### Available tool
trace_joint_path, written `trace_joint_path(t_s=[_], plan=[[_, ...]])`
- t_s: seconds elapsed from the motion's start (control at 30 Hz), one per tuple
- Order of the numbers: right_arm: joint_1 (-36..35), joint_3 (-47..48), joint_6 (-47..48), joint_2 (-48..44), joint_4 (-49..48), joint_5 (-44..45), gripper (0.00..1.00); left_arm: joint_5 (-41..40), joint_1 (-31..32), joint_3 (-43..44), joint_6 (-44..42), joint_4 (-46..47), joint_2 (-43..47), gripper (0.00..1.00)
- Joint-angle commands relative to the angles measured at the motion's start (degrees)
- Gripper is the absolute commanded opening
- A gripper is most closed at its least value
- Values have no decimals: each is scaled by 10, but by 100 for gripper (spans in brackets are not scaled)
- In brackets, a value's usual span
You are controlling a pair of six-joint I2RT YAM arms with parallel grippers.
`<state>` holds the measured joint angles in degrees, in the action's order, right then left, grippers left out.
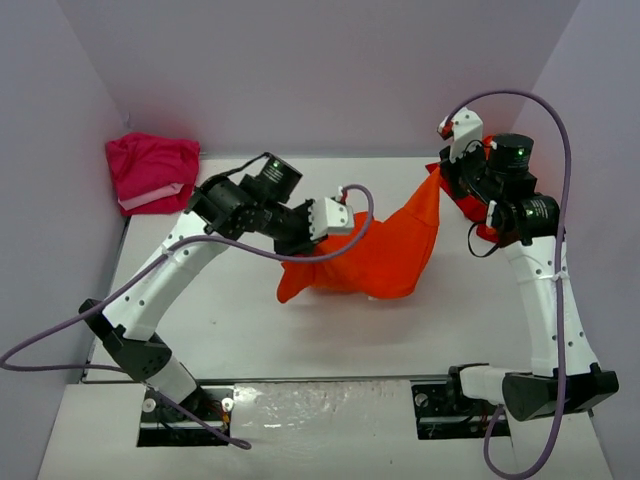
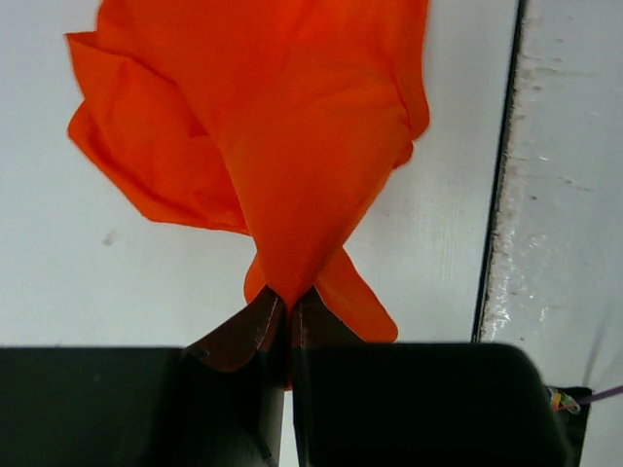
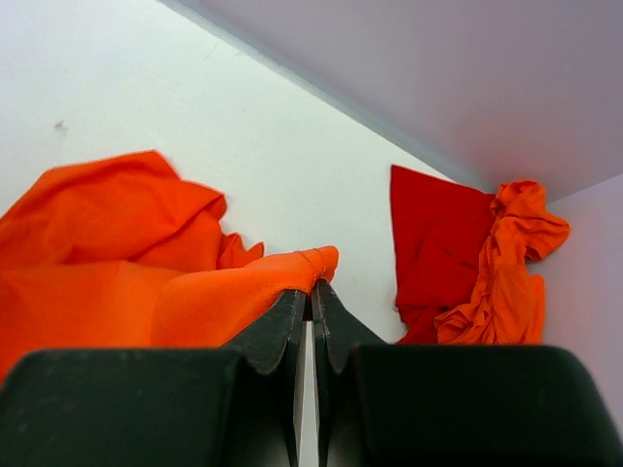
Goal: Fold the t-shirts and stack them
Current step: Move the tshirt to the center of the board
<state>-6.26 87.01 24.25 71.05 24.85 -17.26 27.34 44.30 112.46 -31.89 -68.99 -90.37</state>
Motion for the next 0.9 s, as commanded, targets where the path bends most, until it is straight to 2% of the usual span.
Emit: trace_joint_path(t_s=[0.0, 0.17, 0.27, 0.37, 0.53, 0.63, 0.73, 0.8, 0.87], plan=[[20, 54, -8, 2, -35, -1, 0, 28, 51, 34, -41, -56, -11, 0], [20, 42, -11, 24, -35, -32, 0, 13, 73, 28, -51, -58, -42, 0], [13, 86, -24, 90, -35, -50, 0, 1, 60, -2, -34, -23, -33, 0], [-29, 159, -35, 161, -18, -48, 0, 9, 32, -30, 6, 18, -18, 0], [-116, 278, -21, 283, 14, -33, 0, 23, -42, -75, 87, 86, 36, 0], [-155, 323, -20, 344, 19, -38, 0, 16, -127, -103, 119, 116, 74, 0], [-203, 354, -10, 404, 20, -42, 0, -28, -206, -135, 139, 148, 131, 0], [-257, 371, 3, 452, 20, -34, 0, -82, -247, -153, 145, 150, 164, 0], [-283, 389, 10, 478, 20, -27, 0, -132, -274, -169, 142, 145, 193, 0]])
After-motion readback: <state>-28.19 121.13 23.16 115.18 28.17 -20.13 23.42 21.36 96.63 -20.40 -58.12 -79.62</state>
